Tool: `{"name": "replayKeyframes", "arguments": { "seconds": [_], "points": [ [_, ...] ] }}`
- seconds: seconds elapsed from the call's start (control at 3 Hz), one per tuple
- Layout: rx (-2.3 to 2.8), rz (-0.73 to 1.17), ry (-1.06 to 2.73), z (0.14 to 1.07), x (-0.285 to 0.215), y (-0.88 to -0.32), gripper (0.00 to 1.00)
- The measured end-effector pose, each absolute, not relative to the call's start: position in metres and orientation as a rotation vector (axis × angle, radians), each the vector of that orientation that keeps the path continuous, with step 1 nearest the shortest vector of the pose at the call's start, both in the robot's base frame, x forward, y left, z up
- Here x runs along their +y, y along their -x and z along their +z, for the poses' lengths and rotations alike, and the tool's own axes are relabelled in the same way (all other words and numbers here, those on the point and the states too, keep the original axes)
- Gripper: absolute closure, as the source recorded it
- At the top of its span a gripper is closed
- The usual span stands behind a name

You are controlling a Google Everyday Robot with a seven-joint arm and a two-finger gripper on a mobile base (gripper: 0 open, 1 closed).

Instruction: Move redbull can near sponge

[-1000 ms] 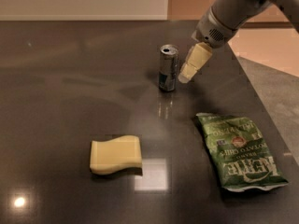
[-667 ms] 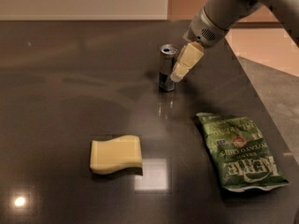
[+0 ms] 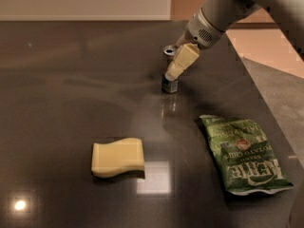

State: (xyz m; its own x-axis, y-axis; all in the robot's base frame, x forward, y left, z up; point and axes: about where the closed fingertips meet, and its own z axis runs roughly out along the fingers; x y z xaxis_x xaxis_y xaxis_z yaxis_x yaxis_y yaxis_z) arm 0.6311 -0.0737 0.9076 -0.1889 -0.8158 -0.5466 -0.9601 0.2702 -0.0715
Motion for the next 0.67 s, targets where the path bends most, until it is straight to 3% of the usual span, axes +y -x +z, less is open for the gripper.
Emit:
{"name": "replayKeyframes", "arguments": {
  "seconds": [0.67],
  "points": [
    [2.026,0.464,1.597,0.9175,-0.0665,-0.6227,0.65]
  ]
}}
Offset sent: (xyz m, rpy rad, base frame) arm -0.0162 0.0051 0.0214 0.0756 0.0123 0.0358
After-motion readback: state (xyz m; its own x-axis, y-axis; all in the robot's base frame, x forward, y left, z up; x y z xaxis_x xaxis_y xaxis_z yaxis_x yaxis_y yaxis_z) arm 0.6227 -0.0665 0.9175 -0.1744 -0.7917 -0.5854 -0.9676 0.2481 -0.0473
